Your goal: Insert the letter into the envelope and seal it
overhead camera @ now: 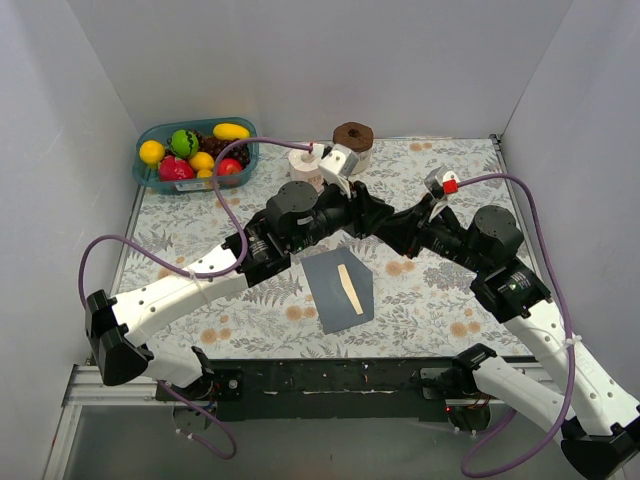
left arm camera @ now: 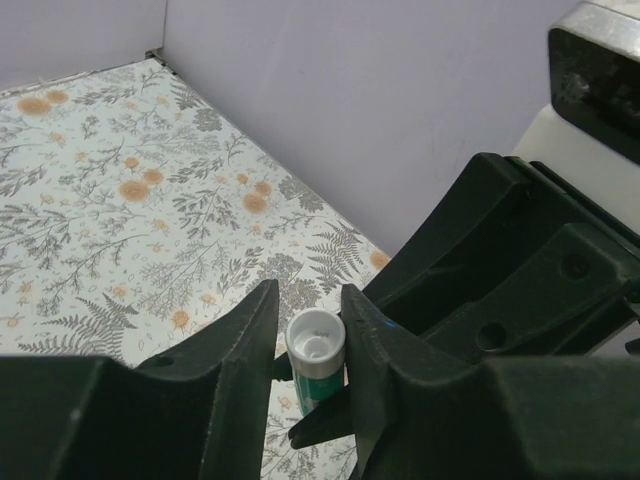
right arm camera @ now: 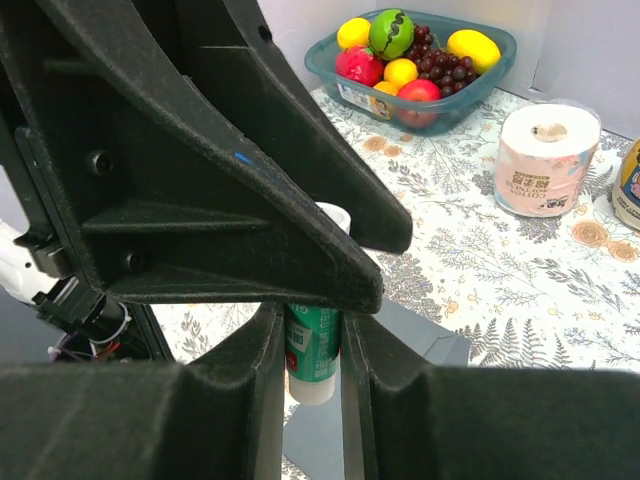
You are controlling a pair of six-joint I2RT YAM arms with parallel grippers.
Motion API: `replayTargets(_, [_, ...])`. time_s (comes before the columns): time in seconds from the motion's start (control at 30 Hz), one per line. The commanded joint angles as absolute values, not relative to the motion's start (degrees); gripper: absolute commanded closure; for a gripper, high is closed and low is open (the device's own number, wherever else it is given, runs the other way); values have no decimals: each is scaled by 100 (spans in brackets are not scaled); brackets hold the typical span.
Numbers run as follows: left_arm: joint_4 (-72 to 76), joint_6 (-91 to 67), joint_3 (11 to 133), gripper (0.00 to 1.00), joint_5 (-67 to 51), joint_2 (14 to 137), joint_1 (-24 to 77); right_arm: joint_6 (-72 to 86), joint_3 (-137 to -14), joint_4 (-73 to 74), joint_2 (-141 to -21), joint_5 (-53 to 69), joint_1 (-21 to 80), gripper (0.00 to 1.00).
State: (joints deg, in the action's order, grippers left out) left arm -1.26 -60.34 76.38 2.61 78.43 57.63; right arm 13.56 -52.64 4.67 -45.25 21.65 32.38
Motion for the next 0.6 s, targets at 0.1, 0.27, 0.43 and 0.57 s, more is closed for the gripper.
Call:
replayTargets(0.1, [-202,-5941,7787,86,264,7770,5713,1397,-5291,220,-4403,2215,3234,99])
replayTargets(0.27, [-71,-5880,7752,100,-455,7717,5713,1389,-5352,159,-4438,2504,3234,99])
replayTargets(0.43, [667,-5801,7445,100,-1826,7463,5713,1371,-5256,-509,-4342,3915,3243,99])
replayTargets(0.57, [861,-5687,7453,100,-3186,7409,5713,1450,-5238,-1124,-4210,5367,3234,99])
